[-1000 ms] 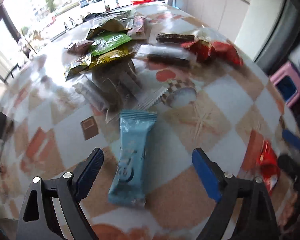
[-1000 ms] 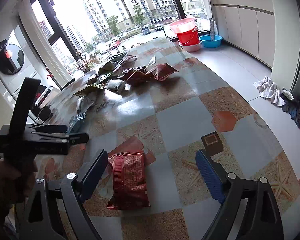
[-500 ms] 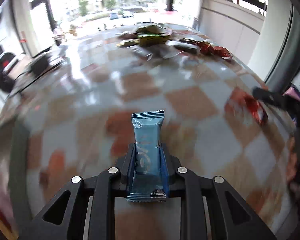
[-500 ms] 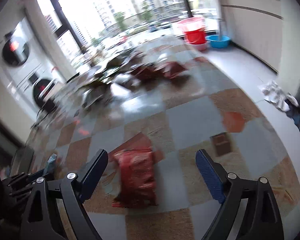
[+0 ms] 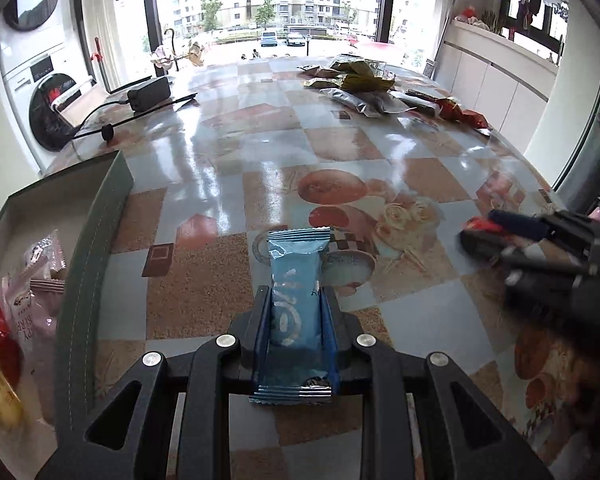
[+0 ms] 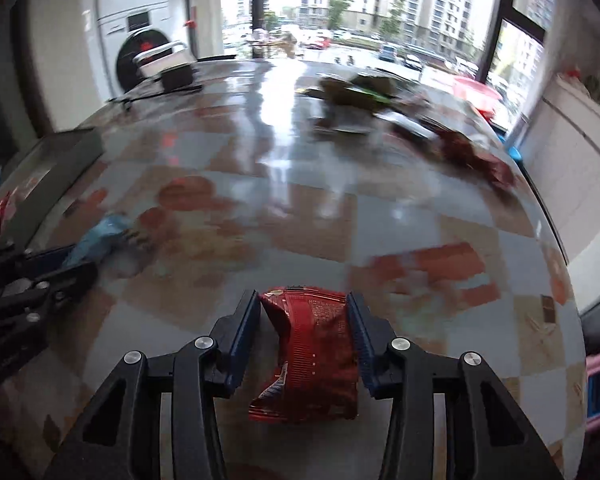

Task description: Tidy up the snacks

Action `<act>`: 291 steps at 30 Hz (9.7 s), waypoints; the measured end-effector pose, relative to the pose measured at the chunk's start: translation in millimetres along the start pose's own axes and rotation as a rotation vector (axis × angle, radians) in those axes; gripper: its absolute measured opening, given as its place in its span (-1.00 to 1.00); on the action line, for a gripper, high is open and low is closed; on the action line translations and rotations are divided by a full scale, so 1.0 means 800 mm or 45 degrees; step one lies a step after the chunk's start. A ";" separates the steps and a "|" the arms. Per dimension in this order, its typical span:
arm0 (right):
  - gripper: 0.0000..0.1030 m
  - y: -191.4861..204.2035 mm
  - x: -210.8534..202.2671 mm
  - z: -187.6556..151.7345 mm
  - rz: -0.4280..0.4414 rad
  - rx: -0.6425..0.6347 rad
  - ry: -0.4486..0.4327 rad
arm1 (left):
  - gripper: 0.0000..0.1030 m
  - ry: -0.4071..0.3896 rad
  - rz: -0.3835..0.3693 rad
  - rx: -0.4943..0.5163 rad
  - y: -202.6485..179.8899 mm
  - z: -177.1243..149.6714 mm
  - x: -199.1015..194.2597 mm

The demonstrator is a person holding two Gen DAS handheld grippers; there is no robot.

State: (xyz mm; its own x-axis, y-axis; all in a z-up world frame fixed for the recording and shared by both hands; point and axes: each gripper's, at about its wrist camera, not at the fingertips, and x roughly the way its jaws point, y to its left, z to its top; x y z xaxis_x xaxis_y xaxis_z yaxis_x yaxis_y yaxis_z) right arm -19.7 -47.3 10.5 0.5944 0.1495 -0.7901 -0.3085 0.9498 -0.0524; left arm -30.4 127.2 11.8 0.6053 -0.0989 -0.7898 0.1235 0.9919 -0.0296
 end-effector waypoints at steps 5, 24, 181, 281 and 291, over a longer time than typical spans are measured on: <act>-0.09 0.013 0.013 0.011 0.025 0.053 0.014 | -0.49 -0.004 -0.042 -0.038 0.008 0.002 0.001; 0.56 0.018 -0.005 -0.004 -0.007 -0.001 0.043 | -0.48 -0.011 -0.088 -0.069 0.013 0.002 0.001; -0.36 0.035 -0.006 -0.002 0.043 0.103 -0.004 | -0.51 -0.017 0.005 -0.104 0.019 -0.001 0.001; -0.36 0.287 -0.070 0.110 0.509 -0.302 -0.093 | -0.52 0.041 0.223 -0.452 0.249 -0.043 -0.141; -0.36 0.301 -0.059 0.127 0.496 -0.311 -0.068 | -0.51 0.055 0.205 -0.442 0.256 -0.038 -0.135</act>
State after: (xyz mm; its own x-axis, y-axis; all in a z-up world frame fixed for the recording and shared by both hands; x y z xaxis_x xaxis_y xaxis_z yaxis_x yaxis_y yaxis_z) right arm -46.3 202.3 97.4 0.4350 0.5024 -0.7473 -0.6784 0.7285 0.0948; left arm -94.3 343.6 72.9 0.5605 0.0564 -0.8262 -0.2486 0.9631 -0.1028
